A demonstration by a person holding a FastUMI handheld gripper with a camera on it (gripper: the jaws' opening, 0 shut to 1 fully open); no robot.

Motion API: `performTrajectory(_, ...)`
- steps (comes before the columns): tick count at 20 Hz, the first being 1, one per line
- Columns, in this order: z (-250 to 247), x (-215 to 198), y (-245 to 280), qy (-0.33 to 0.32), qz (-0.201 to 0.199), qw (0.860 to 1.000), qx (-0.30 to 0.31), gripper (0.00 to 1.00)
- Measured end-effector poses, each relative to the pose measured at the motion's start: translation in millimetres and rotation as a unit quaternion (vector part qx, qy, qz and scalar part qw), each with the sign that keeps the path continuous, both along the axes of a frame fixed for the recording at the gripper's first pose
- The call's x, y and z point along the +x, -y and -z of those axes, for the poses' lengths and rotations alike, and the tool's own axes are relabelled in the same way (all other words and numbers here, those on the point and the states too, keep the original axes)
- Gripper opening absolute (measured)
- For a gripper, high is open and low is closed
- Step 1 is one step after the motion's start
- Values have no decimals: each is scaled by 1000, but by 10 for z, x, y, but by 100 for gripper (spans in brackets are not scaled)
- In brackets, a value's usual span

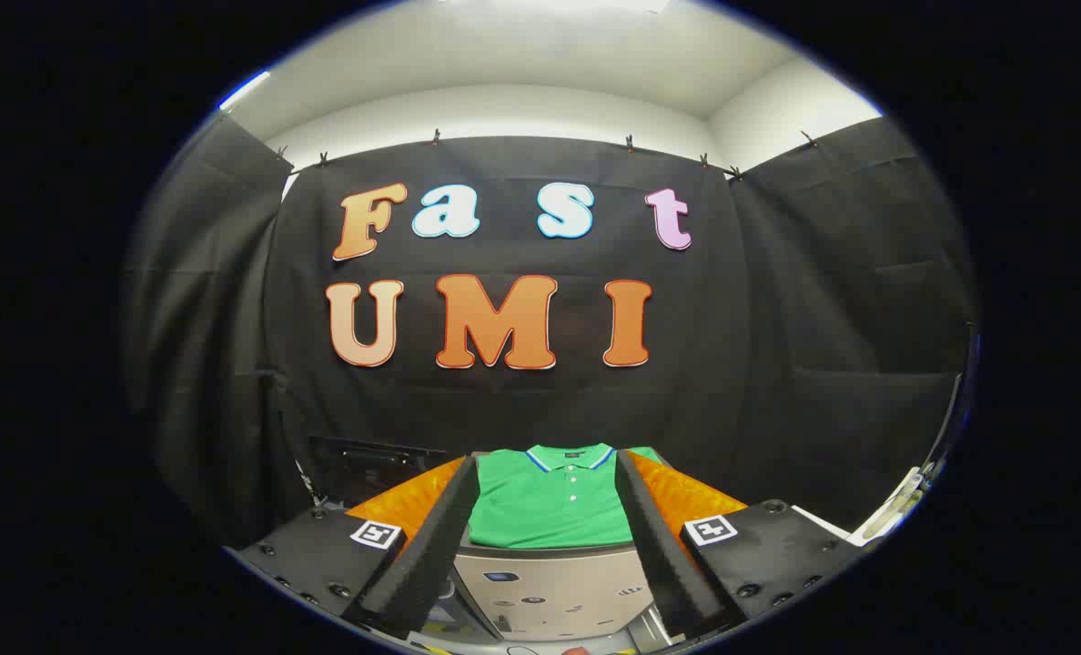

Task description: Put the clothes into the washing machine and then close the washing machine lid.

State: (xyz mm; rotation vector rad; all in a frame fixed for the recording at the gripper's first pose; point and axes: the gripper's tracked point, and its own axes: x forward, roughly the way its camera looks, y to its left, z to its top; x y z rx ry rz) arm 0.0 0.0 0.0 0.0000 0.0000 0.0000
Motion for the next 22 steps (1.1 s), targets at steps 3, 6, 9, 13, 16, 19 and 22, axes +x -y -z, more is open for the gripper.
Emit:
performTrajectory(3, -16, -18, 7, 1, 1, 1000, 0, 97)
performTrajectory(6, -55, -42, 21, 3, 2, 1000, -1, 97)
performTrajectory(9, -139, -63, 4, 10, 1, 1000, -2, 97)
performTrajectory(13, -164, -60, -3, 10, 0, 1000, -6, 97)
performTrajectory(16, -166, -62, 6, 11, 0, 1000, -1, 97)
performTrajectory(19, -167, -22, -5, 9, 1, 1000, 2, 97)
performTrajectory(22, -196, -26, -7, 9, 2, 1000, 0, 97)
